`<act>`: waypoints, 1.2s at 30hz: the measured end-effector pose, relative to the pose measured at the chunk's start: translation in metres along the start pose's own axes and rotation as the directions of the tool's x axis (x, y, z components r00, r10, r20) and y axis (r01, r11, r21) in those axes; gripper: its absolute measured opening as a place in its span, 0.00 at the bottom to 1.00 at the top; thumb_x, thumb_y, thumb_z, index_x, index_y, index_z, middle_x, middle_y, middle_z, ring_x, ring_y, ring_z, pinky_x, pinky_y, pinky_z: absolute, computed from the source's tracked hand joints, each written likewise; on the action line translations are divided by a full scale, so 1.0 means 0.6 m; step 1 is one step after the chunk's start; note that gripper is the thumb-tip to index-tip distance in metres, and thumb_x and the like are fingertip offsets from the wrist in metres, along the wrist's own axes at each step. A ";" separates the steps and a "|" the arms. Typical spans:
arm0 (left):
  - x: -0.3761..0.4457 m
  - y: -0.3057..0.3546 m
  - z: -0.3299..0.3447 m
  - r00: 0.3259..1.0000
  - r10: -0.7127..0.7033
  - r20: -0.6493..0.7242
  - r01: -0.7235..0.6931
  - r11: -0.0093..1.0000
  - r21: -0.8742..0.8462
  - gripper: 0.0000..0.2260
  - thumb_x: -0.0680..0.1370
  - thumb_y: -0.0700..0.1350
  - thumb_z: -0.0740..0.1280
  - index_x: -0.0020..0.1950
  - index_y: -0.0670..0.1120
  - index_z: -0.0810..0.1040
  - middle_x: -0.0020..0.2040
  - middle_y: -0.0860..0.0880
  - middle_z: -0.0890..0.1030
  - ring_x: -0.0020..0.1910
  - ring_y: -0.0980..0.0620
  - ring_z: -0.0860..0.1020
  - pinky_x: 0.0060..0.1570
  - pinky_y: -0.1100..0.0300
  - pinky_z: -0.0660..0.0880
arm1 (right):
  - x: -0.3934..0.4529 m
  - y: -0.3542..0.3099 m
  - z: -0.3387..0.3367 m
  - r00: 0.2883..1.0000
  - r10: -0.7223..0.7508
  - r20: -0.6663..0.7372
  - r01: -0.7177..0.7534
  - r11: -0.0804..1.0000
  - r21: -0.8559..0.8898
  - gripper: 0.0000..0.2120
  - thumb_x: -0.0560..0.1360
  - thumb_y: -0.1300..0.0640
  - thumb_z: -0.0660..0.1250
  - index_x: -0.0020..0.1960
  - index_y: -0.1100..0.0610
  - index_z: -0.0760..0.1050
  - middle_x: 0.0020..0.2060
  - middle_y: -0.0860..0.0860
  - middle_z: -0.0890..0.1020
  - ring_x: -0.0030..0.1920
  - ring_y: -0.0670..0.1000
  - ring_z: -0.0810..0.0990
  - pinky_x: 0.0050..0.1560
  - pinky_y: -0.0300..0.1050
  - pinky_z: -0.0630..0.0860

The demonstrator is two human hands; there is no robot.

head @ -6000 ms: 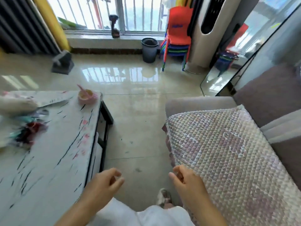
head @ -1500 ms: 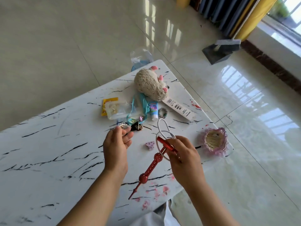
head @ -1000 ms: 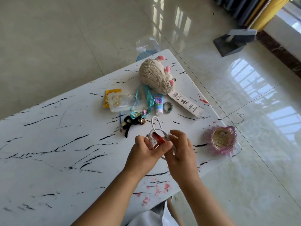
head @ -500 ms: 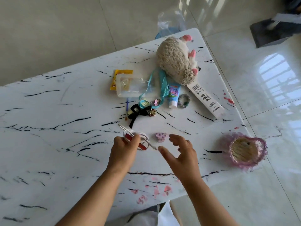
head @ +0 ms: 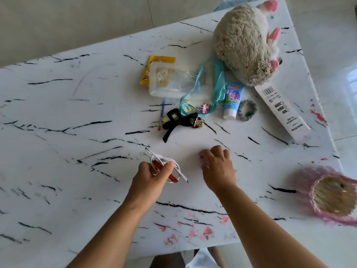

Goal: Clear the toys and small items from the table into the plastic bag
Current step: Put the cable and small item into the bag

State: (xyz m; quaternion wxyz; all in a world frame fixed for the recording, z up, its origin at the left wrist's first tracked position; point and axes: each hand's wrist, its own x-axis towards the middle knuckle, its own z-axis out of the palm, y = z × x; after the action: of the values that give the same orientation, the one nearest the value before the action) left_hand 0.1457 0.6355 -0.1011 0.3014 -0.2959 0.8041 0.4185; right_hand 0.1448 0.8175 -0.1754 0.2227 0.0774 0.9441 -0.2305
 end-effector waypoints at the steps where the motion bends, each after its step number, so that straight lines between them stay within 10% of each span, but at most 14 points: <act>1: -0.004 -0.005 0.000 1.000 0.002 0.007 -0.002 1.000 0.001 0.24 0.68 0.67 0.65 0.46 0.46 0.71 0.37 0.49 0.77 0.35 0.50 0.75 0.39 0.54 0.74 | -0.005 0.000 -0.001 1.000 0.019 -0.010 -0.019 0.999 0.035 0.14 0.75 0.61 0.62 0.60 0.52 0.71 0.55 0.52 0.70 0.56 0.56 0.66 0.51 0.48 0.70; 13: -0.130 0.018 -0.063 0.967 0.134 0.216 -0.138 0.990 0.003 0.23 0.71 0.64 0.66 0.49 0.45 0.74 0.38 0.48 0.78 0.34 0.52 0.76 0.43 0.53 0.76 | -0.226 -0.070 -0.116 0.942 0.162 -0.294 -0.067 0.949 0.309 0.15 0.72 0.51 0.69 0.58 0.50 0.75 0.44 0.42 0.82 0.46 0.49 0.66 0.44 0.42 0.65; 36: -0.522 -0.133 -0.214 0.598 0.466 0.652 -0.695 0.707 0.132 0.22 0.63 0.64 0.68 0.44 0.48 0.76 0.39 0.48 0.83 0.37 0.52 0.80 0.43 0.53 0.78 | -0.847 -0.238 -0.028 0.531 0.554 -0.641 -0.171 0.811 0.560 0.14 0.67 0.56 0.74 0.51 0.54 0.78 0.35 0.38 0.73 0.42 0.51 0.72 0.44 0.33 0.65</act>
State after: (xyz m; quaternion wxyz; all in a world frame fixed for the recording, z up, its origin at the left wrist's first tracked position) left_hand 0.3749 0.5584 0.1485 0.4225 0.1919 0.7893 0.4020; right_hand 0.5544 0.6772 0.1268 -0.1894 0.4169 0.8286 -0.3222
